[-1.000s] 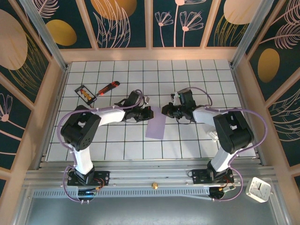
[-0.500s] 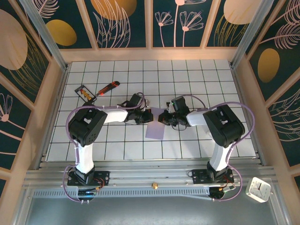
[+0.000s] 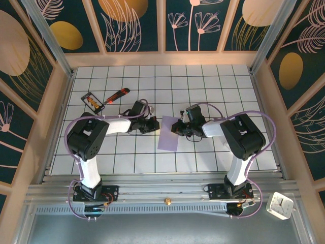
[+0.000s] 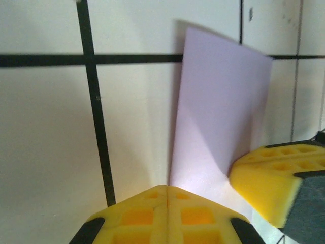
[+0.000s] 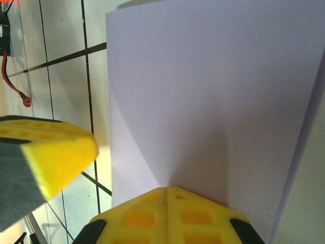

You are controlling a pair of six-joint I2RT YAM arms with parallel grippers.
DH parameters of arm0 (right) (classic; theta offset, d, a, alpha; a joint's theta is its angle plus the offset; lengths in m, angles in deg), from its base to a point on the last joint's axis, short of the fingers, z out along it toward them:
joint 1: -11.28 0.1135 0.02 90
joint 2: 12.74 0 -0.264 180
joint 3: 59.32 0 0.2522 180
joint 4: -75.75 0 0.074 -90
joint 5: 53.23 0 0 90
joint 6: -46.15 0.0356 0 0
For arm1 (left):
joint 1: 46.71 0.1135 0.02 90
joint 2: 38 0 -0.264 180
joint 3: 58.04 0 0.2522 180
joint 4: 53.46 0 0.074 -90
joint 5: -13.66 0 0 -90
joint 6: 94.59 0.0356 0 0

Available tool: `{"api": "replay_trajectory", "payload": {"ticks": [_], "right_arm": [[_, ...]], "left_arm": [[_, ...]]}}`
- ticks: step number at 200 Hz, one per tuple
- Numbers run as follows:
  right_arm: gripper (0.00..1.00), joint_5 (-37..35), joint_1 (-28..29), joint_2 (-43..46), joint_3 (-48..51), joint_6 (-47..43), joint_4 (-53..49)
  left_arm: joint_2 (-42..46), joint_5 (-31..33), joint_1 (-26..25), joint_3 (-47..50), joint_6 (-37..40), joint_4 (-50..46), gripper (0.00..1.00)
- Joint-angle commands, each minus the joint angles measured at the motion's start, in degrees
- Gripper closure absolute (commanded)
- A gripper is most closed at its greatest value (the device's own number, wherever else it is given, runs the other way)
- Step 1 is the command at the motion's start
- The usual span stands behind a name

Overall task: Fold a paper plane with a square sheet of paper (pick it up from the middle)
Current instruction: First fold in half a square sheet of paper at the center of the table.

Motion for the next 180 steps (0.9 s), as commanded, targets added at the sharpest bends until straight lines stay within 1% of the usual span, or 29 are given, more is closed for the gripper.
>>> {"api": "replay_trajectory", "payload": {"ticks": [1, 55, 99, 137, 153, 180], "right_arm": [[1.0, -5.77, -0.14, -1.6, 2.06, -2.22, -6.97], [1.0, -5.88, -0.21, -1.66, 1.08, -2.84, -8.38], [1.0, -6.18, -0.75, -1.37, 1.21, -3.06, -8.67], [1.0, -6.27, -1.39, -1.2, 1.17, -3.87, -9.41], [1.0, -6.12, -1.68, -1.28, 0.75, -4.61, -10.05], [1.0, -3.19, -1.71, -0.42, -0.54, -7.65, -10.02]], "left_arm": [[1.96, -3.63, -0.2, -0.17, -1.63, 2.51, 0.99], [-5.5, -5.87, -0.67, -8.21, 0.4, -1.01, 0.98], [-8.75, -2.27, -0.31, -9.86, 3.42, -5.2, 1.0], [-6.24, 0.72, 1.62, -7.0, 4.45, -5.71, 1.0], [-3.65, 1.12, 1.8, -6.47, 5.03, -6.14, 0.94], [2.35, -1.27, 0.64, -3.17, 2.62, -3.68, 0.83]]}}
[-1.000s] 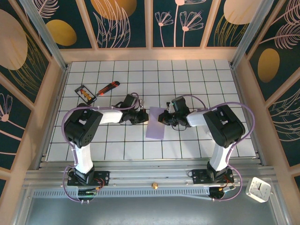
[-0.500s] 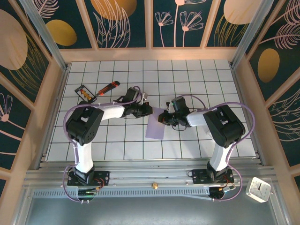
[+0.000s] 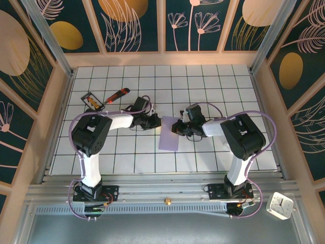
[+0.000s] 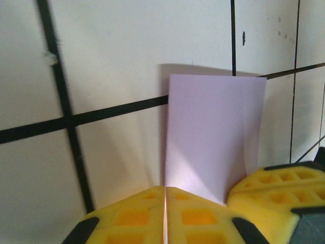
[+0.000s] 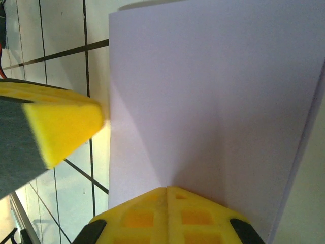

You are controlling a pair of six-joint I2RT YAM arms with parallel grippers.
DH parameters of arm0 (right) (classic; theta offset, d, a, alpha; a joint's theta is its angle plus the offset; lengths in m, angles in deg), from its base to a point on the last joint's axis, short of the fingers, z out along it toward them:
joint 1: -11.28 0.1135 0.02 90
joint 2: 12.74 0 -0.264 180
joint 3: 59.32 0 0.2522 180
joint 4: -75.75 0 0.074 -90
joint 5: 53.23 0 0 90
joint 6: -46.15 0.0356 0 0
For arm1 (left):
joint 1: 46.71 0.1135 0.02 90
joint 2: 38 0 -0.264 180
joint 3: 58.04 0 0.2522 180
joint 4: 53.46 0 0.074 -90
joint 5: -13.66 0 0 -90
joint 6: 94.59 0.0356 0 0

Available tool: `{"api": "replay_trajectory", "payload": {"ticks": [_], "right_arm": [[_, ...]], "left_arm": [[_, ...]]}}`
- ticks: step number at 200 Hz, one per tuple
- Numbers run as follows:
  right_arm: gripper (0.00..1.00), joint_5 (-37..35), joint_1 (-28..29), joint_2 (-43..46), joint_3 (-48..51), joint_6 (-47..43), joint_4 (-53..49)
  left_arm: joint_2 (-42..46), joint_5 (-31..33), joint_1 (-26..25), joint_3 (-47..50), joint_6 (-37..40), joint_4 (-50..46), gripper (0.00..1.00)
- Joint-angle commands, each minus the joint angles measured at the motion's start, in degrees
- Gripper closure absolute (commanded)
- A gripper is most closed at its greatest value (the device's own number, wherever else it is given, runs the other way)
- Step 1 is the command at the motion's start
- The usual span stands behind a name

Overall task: Fold a paper plane with a square sheet of paper (pick it up from the middle)
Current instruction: First fold in half a square sheet of paper at the center of the table, then fold the triangle a second time at the center of the table.

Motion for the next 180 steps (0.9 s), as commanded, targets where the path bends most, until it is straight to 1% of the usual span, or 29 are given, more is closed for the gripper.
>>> {"api": "replay_trajectory", "payload": {"ticks": [1, 13, 26, 53, 80, 94, 120, 137, 145, 180], "right_arm": [[1.0, -3.17, -1.26, -0.4, 0.22, -4.52, -7.95], [1.0, -1.04, -1.4, 0.98, -0.48, -5.78, -7.89], [1.0, 0.69, -1.48, 2.91, -1.37, -6.99, -8.67], [1.0, 0.54, -2.2, 9.66, -0.99, -8.95, -12.82], [0.88, -3.07, -3.07, 17.21, 3.03, -9.15, -18.1], [0.82, -4.72, -2.69, 20.81, 5.51, -7.75, -20.14], [0.72, -7.17, -0.19, 27.06, 9.64, -2.72, -22.04], [0.69, -9.88, 2.1, 29.53, 11.2, 0.15, -22.91], [0.69, -10.64, 2.28, 30.18, 12.02, 1.53, -22.53], [0.65, -12.24, 6.83, 30.17, 15.19, 6.7, -18.41]], "left_arm": [[6.32, -0.25, -0.59, 2.78, -0.85, -0.03, 0.83], [8.4, -0.34, -2.62, 4.14, -1.69, 0.32, 0.8], [9.71, -0.61, -5.09, 5.62, -2.95, 1.25, 0.81], [10.06, -1.9, -6.89, 9.88, -6.46, 4.84, 0.92], [8.71, -3.61, -8.6, 9.61, -7.11, 6.74, 0.98], [7.82, -4.39, -8.8, 9.9, -7.93, 8.4, 1.0], [5.89, -5.1, -8.87, 9.83, -7.36, 8.83, 1.0], [5.12, -3.69, -8.82, 9.81, -6.06, 7.57, 1.0], [4.73, -3.11, -8.84, 9.9, -5.66, 7.02, 1.0], [3.21, -2.29, -8.86, 11.38, -5.17, 6.7, 1.0]]}}
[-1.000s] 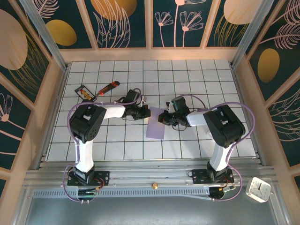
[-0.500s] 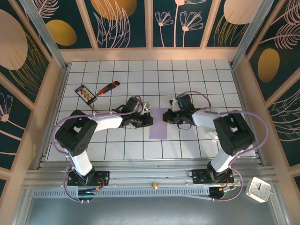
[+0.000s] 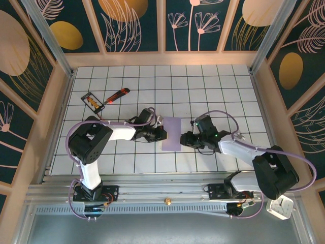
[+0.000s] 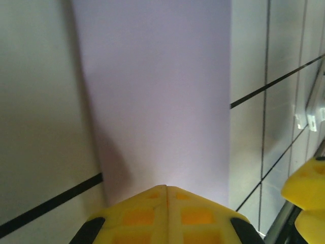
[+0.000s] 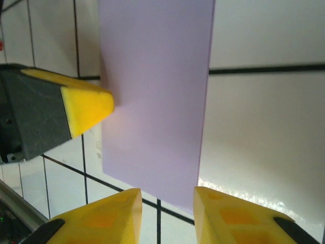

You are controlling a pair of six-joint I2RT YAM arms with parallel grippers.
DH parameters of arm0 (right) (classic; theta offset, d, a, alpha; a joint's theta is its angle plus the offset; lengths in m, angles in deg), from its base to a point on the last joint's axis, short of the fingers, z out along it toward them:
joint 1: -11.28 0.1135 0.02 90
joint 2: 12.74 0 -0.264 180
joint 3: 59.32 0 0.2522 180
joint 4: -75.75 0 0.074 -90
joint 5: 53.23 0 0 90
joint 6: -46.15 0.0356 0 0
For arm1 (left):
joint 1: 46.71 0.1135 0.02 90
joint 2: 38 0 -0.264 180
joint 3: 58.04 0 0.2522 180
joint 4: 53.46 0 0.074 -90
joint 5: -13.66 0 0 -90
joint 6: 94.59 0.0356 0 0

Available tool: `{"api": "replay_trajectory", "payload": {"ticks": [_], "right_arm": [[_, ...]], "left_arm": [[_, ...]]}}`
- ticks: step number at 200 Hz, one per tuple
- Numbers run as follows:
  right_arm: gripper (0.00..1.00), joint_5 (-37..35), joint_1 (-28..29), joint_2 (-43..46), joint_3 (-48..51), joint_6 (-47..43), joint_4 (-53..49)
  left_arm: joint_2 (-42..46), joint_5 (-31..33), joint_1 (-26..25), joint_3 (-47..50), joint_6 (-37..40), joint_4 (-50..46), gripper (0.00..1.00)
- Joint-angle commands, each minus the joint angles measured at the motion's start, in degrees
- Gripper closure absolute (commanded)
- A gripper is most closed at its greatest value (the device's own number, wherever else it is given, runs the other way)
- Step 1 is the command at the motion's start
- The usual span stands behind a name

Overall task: Fold a paper plane with a square sheet of paper (pick it up from the middle)
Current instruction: Fold the triangle a second time at the center of the table.

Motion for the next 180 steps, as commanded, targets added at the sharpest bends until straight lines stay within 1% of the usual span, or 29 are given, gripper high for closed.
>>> {"api": "replay_trajectory", "payload": {"ticks": [1, 34, 87, 180], "right_arm": [[0.65, -3.21, 2.5, 0.46, 1.98, 5.46, 1.97], [0.65, -5.2, 4.96, -1.16, 2.97, 8.22, 4.93], [0.65, -4.95, 6.56, -3.8, 3.87, 9.8, 7.82], [0.65, -4.26, 7.33, -8.15, 3.87, 9.97, 12.1]], "left_arm": [[-1.39, 0.29, -0.32, 1.27, 1.36, -0.23, 1.0], [-1.48, 0.85, -0.25, 3.22, 1.57, 0.19, 1.0], [-1.56, 0.66, -0.31, 4.66, 1.42, 0.9, 1.0], [-1.21, 0.3, -0.31, 4.81, 1.62, 0.73, 1.0]]}}
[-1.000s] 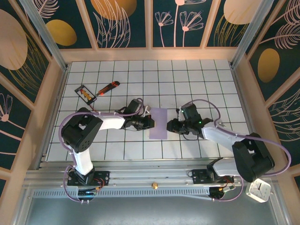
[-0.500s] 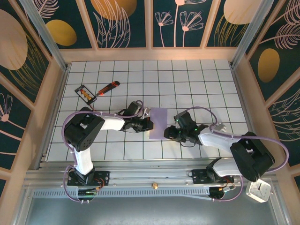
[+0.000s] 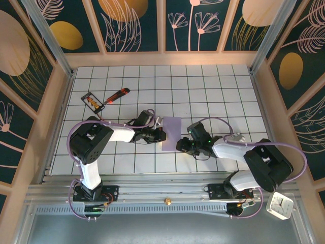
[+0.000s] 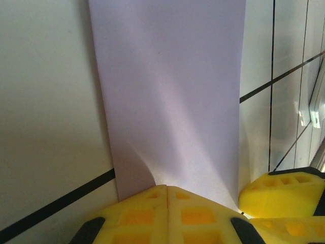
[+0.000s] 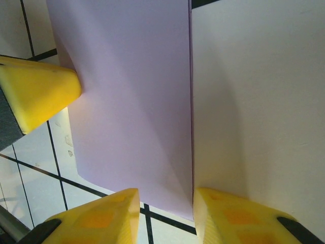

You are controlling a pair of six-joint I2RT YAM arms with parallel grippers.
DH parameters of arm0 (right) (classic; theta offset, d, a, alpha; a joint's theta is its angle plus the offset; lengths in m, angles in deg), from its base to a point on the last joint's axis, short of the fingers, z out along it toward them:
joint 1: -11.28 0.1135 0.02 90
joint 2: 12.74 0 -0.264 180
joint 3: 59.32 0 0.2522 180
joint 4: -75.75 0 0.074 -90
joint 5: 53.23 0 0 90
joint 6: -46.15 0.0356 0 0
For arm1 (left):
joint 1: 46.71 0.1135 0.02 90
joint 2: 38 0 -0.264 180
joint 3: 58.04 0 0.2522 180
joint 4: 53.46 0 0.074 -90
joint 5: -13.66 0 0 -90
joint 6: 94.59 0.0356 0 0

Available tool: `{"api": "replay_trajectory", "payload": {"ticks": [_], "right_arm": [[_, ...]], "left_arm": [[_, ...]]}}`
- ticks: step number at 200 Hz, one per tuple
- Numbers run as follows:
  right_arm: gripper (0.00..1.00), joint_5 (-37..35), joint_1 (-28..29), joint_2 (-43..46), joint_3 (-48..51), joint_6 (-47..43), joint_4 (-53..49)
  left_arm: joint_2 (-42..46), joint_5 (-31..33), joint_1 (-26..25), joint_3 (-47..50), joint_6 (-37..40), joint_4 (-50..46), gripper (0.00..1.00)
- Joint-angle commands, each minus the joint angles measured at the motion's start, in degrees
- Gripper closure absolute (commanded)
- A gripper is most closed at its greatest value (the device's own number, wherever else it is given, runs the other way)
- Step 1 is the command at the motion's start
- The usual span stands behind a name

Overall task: Fold a paper plane with a square sheet of paper (pick it up from the middle)
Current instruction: Fold the triangle a second time at the center of the table.

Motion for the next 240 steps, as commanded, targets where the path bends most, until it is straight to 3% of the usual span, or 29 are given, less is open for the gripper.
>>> {"api": "replay_trajectory", "payload": {"ticks": [1, 123, 240], "right_arm": [[0.65, -0.19, 0.96, -2.49, 0.41, 0.51, 3.92], [0.66, 2.49, -0.02, -0.15, 1.4, 0.6, 9.42], [0.59, 6.28, -3.07, -0.83, 3.05, 0.37, 16.43]], "left_arm": [[-1.06, 0.73, -0.34, 1.92, 1.16, -3.81, 1.0], [-1.14, 0.38, -0.36, 1.72, 1.62, -4.56, 1.0], [-1.59, 0.57, -0.34, 1.01, 2.38, -5.85, 1.0]]}}
